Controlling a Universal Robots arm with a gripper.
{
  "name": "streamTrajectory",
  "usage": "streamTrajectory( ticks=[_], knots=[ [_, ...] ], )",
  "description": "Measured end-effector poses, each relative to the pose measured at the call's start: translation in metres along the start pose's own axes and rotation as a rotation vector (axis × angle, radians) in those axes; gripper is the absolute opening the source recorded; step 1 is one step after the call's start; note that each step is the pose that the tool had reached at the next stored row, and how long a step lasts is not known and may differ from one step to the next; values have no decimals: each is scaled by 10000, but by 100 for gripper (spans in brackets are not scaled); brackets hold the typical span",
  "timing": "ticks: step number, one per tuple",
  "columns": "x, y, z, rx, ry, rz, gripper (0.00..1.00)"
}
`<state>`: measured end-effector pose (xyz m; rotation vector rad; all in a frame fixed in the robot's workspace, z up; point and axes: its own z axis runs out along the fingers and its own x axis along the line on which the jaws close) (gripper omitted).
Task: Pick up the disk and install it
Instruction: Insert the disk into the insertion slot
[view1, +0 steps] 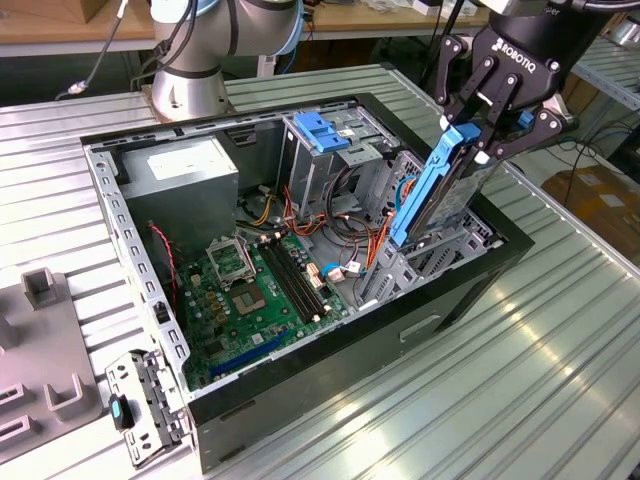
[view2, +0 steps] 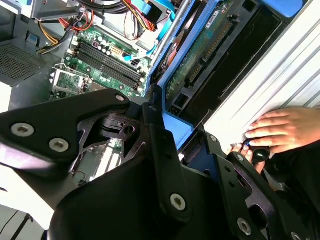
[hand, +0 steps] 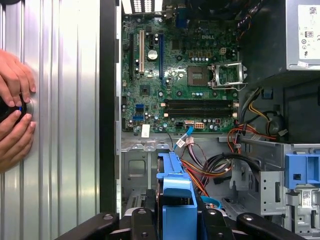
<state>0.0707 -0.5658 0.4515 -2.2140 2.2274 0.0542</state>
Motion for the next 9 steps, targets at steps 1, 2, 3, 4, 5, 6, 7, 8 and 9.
streamTrajectory(
  ticks=[1, 2, 3, 4, 5, 6, 7, 8, 9],
  knots=[
    [0, 0, 5, 0, 0, 0, 37],
    [0, 0, 10, 0, 0, 0, 37],
    [0, 0, 15, 0, 0, 0, 37],
    [0, 0, 21, 0, 0, 0, 37],
    [1, -1, 26, 0, 0, 0, 37],
    [1, -1, 32, 0, 1, 0, 37],
    [1, -1, 40, 0, 0, 0, 37],
    [1, -1, 48, 0, 1, 0, 37],
    [2, -1, 56, -1, 3, 0, 37]
  ],
)
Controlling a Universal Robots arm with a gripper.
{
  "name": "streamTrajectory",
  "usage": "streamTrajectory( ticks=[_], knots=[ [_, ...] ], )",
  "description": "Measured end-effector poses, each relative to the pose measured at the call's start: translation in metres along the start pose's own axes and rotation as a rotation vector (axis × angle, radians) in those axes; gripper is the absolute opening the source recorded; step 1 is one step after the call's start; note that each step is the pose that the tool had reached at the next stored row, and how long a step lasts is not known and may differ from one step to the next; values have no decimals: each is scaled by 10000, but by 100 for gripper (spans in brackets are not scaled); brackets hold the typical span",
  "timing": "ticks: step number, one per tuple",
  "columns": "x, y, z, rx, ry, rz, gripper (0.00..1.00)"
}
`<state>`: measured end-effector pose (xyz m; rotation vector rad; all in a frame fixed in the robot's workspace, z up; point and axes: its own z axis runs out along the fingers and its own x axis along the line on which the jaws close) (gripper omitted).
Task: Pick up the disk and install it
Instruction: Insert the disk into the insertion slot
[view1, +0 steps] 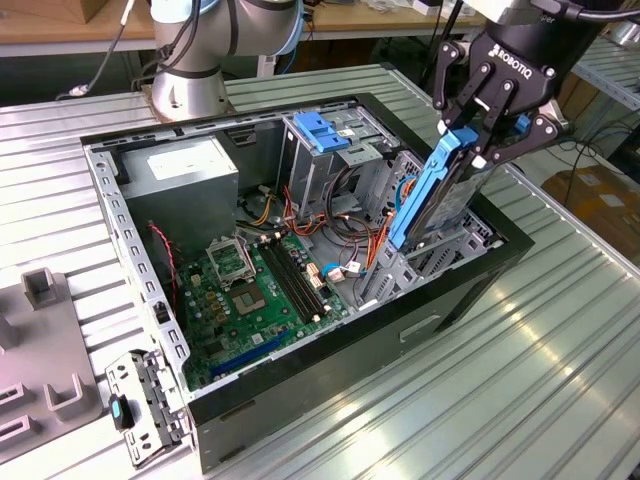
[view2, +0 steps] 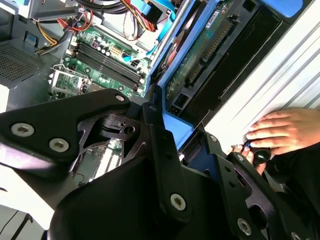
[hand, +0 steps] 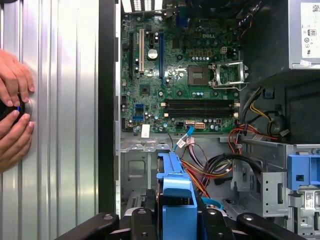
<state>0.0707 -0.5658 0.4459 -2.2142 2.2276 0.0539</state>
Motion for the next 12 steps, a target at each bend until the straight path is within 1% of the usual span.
streamTrajectory(
  ticks=[4, 8, 10, 11, 12],
  knots=[
    [5, -1, 28, 1, 0, 0, 37],
    [5, -1, 32, 1, -2, 0, 37],
    [6, -1, 16, 3, -15, -1, 37],
    [6, 0, 7, 2, -13, 0, 37],
    [4, 0, -17, 1, -5, 0, 37]
  ],
)
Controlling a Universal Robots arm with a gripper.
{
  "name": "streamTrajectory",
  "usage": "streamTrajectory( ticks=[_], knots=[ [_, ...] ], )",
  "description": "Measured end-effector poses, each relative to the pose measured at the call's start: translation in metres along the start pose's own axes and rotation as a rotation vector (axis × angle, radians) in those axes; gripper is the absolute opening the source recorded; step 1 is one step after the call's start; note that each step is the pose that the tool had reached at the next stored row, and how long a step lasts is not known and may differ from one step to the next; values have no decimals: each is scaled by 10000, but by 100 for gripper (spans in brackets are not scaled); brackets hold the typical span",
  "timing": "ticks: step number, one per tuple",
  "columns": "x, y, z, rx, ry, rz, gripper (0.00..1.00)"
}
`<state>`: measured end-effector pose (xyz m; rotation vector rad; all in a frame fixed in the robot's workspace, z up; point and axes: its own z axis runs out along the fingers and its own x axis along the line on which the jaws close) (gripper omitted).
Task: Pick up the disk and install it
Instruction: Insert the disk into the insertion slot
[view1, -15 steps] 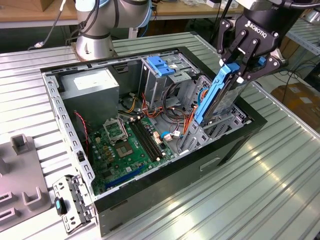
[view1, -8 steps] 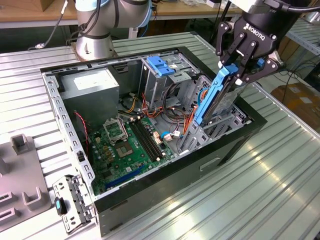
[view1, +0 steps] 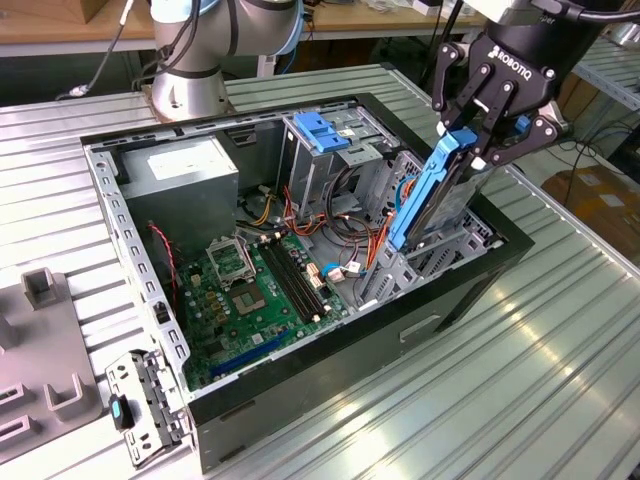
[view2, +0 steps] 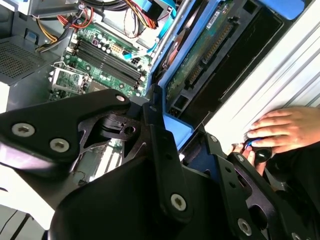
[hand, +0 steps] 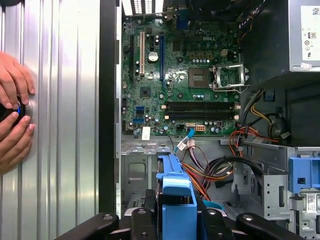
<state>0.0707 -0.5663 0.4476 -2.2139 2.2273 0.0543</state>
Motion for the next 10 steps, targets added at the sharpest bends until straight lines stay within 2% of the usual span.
streamTrajectory(
  ticks=[5, 10],
  knots=[
    [-1, 0, -3, 0, 1, 0, 37],
    [12, -1, 35, -1, 7, 0, 37]
  ],
)
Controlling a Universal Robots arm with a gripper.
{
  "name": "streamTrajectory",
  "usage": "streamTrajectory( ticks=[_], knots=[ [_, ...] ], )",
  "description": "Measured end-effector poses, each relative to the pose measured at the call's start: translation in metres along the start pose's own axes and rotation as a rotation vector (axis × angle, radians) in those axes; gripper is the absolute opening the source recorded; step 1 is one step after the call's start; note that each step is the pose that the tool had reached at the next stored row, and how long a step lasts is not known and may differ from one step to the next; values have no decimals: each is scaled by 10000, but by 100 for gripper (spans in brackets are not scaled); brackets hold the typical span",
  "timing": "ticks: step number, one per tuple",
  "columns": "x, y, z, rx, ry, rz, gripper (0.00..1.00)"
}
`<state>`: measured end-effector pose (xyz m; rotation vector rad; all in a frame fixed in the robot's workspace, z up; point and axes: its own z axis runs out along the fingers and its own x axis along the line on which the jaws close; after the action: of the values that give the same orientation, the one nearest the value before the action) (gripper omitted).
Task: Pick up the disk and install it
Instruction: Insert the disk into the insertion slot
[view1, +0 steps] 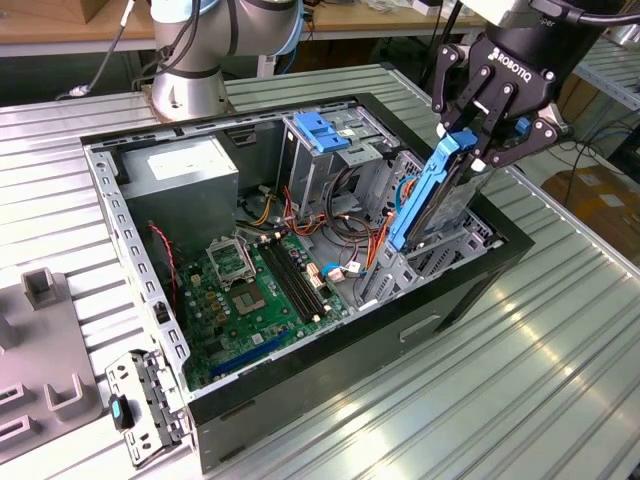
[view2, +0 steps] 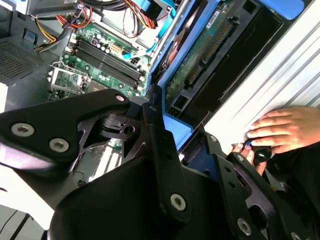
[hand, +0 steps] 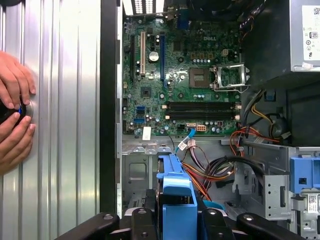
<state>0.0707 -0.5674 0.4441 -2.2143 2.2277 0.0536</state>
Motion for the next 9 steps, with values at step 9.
streamTrajectory(
  ticks=[9],
  knots=[
    [4, -1, 0, -29, -7, -1, 37]
  ],
)
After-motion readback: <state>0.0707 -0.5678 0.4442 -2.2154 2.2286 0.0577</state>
